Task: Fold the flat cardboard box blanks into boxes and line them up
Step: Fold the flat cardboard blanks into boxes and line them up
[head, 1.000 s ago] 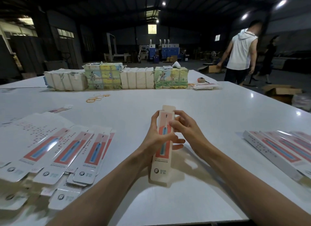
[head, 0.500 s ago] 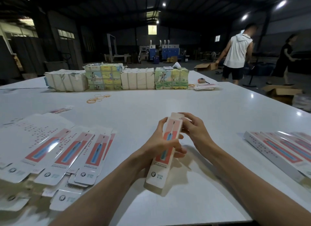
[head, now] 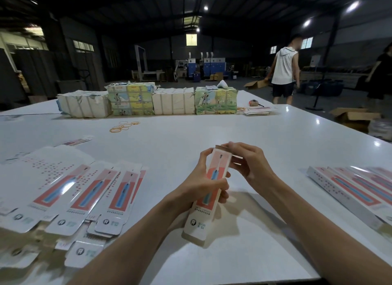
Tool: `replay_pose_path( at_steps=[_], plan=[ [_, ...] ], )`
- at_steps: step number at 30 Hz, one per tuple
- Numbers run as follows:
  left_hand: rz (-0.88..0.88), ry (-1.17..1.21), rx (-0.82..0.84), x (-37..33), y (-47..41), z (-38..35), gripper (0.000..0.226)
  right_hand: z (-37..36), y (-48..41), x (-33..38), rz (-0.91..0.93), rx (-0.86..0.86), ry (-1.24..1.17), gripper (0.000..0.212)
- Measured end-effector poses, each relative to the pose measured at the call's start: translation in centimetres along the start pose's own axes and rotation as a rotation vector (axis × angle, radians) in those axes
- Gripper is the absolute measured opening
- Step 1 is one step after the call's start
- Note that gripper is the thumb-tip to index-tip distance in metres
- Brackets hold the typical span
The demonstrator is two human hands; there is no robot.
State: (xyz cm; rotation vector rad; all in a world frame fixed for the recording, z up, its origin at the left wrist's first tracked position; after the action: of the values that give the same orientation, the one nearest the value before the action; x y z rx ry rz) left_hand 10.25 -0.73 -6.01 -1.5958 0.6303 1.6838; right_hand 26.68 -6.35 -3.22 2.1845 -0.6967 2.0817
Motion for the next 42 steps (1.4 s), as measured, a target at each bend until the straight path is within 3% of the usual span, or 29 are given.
replay_pose_path(
  at_steps=[4,12,21,32,42],
  plan=[
    [-0.031,-0.071,0.011,0.3,-0.1,0.3,0.092,0.4,-0.2,-0.2,-0.096,-0.022,-0.091,0.016],
    [-0.032,-0.088,0.012,0.7,-0.4,0.4,0.106,0.8,-0.3,-0.4,-0.113,-0.026,-0.034,0.018],
    [-0.022,0.048,0.010,0.1,-0.1,0.9,0.095,0.2,-0.3,-0.3,-0.102,0.184,-0.086,0.024],
    [0.036,0.256,-0.007,0.5,-0.3,0.7,0.099,-0.7,0.9,-0.4,0.169,0.011,0.355,0.014],
    [0.095,0.330,-0.047,0.3,0.2,1.1,0.093,-1.4,1.1,-1.1,0.167,0.056,0.357,0.017]
  ],
)
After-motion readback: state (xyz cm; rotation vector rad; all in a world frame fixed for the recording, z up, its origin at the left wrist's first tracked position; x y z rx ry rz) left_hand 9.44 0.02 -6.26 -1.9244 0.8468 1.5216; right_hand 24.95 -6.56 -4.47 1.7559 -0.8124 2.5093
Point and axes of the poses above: each hand's wrist, its own y-axis away from the middle knuckle, its own z-axis out of the back of the hand, x = y × z, the point moved 2 cm from there along -y, towards the middle knuckle, and after that the axes turned 6 degrees about y, right-handed, at the moved point
